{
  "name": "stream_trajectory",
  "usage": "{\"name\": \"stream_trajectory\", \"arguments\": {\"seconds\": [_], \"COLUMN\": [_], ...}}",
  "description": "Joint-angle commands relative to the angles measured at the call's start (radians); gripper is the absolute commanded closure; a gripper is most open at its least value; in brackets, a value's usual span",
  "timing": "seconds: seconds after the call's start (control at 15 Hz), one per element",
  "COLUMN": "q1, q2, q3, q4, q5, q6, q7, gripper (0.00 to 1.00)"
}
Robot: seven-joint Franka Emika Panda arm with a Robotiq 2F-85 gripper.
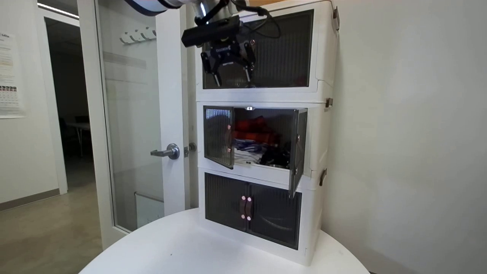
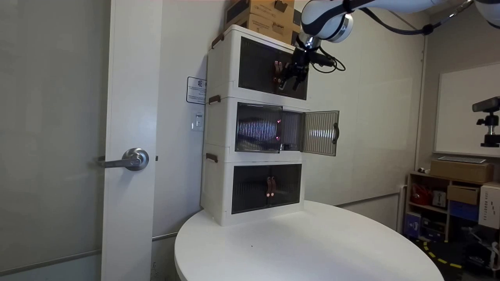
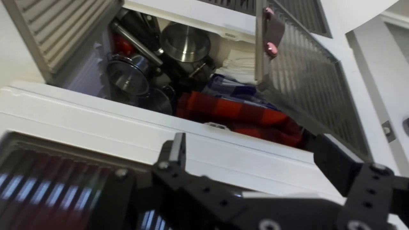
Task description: Open the right and left middle cabinet doors, respectively
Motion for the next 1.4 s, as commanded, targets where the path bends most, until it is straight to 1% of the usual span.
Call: {"name": "stream_trajectory", "arguments": {"seconds": [0.0,0.2,0.33,0.67,0.8,0.93,1.07,1.13,1.33], "q1": [0.008,0.011,0.010,0.008,0.008,0.013,0.022,0.026,0.043], "q2": [0.108,0.176,0.213,0.294,0.323,0.351,0.376,0.381,0.371], "q3": [0.049,0.082,0.087,0.087,0.088,0.087,0.081,0.082,0.078], "q4": [0.159,0.255,0.303,0.382,0.412,0.447,0.491,0.508,0.527], "q5": [0.017,0.016,0.003,-0.014,-0.010,-0.001,0.006,0.012,-0.001], "q6": [-0.121,-0.226,-0.262,-0.257,-0.265,-0.295,-0.357,-0.394,-0.447], "q7": [-0.158,-0.285,-0.350,-0.519,-0.566,-0.573,-0.540,-0.522,-0.481], "gripper": [0.00,0.00,0.00,0.00,0.00,0.00,0.00,0.00,0.00]}}
